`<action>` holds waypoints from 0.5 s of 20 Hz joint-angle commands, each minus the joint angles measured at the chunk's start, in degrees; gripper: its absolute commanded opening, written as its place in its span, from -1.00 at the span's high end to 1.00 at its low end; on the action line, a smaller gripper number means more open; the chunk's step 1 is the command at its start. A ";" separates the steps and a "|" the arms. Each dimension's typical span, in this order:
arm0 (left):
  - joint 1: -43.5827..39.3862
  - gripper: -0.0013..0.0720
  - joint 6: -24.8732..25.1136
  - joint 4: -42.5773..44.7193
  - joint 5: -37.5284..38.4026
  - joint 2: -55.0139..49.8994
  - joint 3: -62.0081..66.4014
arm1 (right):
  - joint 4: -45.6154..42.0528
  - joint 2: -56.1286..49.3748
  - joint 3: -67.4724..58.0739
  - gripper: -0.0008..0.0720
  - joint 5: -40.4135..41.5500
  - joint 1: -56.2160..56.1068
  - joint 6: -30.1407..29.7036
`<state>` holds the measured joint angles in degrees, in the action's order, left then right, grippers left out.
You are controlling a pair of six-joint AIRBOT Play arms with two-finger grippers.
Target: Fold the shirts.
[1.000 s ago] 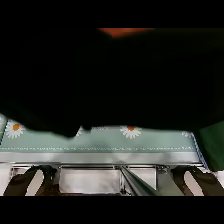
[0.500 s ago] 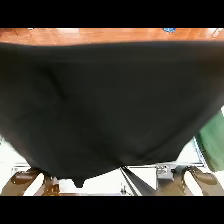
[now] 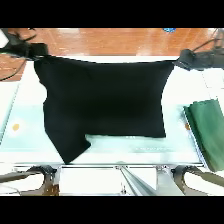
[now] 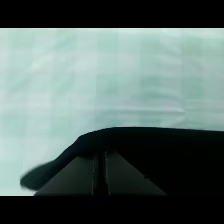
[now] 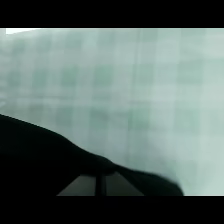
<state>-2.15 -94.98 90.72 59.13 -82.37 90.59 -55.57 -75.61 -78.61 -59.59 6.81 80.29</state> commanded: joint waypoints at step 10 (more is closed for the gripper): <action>4.11 0.91 1.42 -12.33 17.18 -26.93 19.78 | 6.03 -31.80 -24.55 0.91 -7.19 1.36 2.99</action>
<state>0.60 -97.14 83.31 69.87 -108.09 108.97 -49.78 -105.51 -101.14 -60.66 7.01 83.61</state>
